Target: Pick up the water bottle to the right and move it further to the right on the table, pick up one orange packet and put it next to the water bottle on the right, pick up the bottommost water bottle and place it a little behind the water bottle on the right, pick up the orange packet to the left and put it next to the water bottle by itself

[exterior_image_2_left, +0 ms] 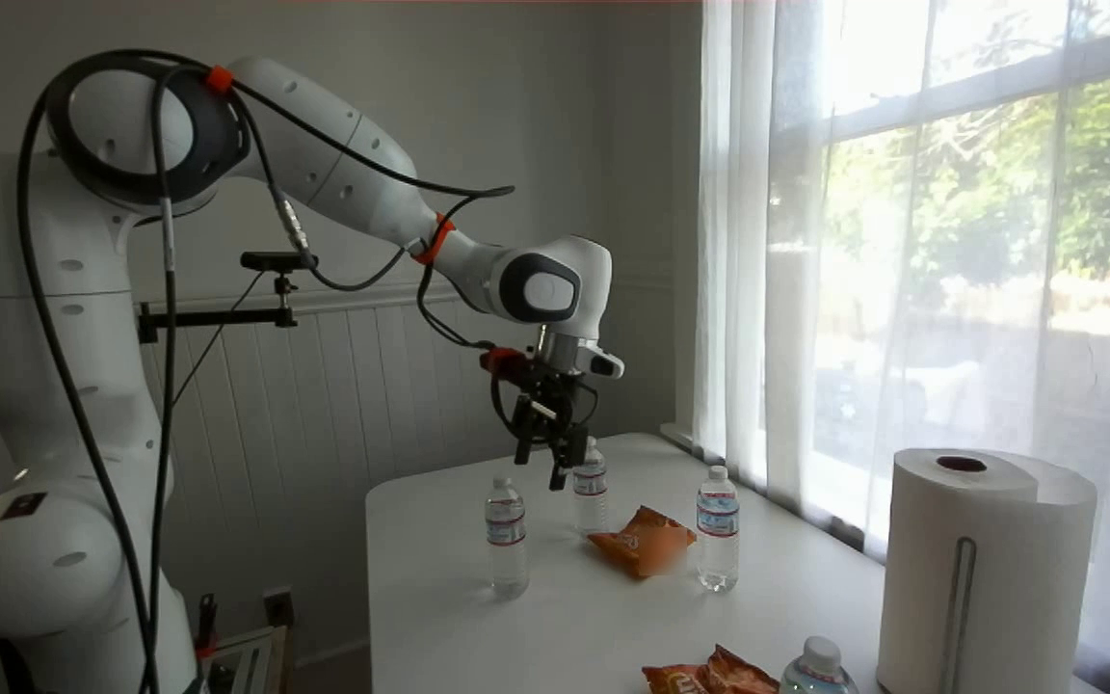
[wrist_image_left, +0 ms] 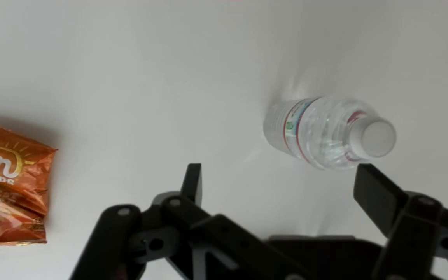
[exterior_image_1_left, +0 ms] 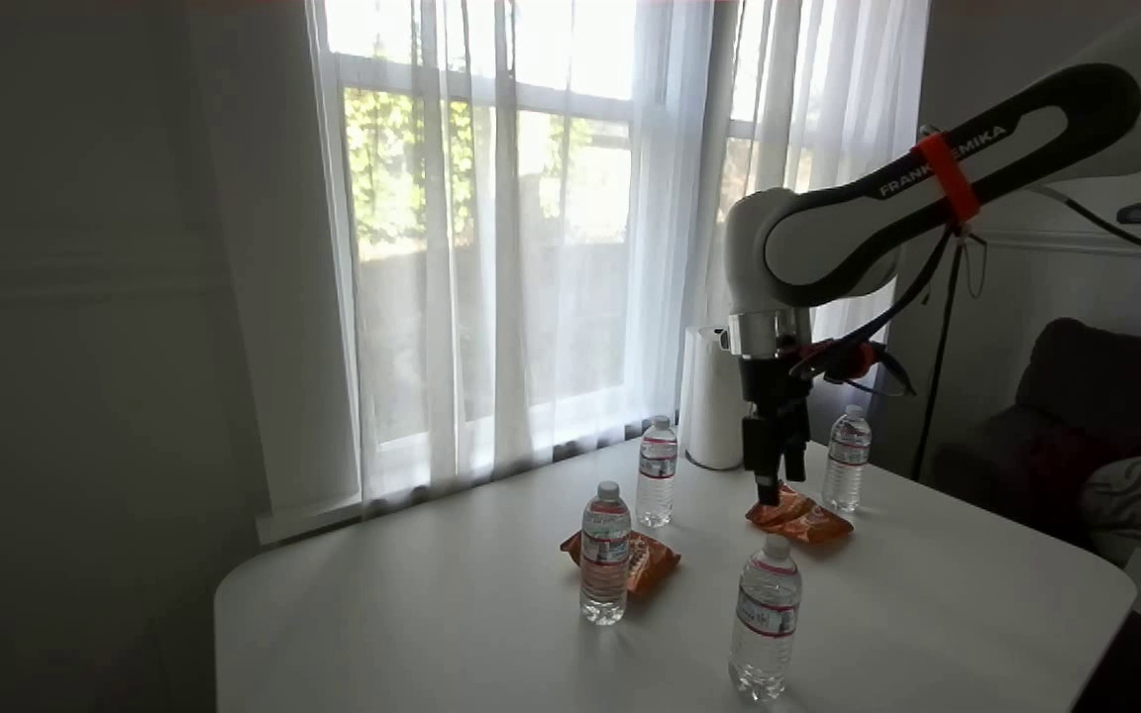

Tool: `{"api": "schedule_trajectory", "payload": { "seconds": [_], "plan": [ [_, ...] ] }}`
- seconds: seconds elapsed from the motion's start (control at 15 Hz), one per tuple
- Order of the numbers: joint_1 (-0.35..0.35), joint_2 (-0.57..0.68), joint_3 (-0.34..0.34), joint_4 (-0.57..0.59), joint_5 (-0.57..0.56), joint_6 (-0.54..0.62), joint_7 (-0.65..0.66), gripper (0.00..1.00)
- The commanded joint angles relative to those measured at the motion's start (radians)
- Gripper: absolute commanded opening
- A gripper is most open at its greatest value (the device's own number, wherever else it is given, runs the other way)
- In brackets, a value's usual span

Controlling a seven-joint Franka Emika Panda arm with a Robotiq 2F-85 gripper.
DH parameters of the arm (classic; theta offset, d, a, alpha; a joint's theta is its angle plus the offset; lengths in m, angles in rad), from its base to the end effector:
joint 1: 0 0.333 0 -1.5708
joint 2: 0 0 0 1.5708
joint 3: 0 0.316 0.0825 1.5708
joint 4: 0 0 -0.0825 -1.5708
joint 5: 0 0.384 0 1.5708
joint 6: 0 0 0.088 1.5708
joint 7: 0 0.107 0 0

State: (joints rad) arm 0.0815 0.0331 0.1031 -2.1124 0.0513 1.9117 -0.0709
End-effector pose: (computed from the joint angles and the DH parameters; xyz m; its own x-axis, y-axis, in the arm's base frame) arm 0.5114 0.0990 0.3823 0.9456 0.2319 -0.2281 0.2234 -0.9727 -0.0628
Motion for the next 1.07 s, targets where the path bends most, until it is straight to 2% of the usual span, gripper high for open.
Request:
{"api": "schedule_trajectory", "payload": {
  "seconds": [0.0,0.73,0.93,1.0],
  "plan": [
    [0.014,-0.062,0.008,-0.045,0.038,-0.063,-0.071,1.0],
    [0.05,-0.08,0.032,-0.125,0.057,0.009,-0.215,1.0],
    [0.058,-0.067,0.038,-0.137,0.059,0.057,-0.251,0.9],
    [0.06,-0.066,0.039,-0.141,0.061,0.068,-0.263,0.79]
  ]
}}
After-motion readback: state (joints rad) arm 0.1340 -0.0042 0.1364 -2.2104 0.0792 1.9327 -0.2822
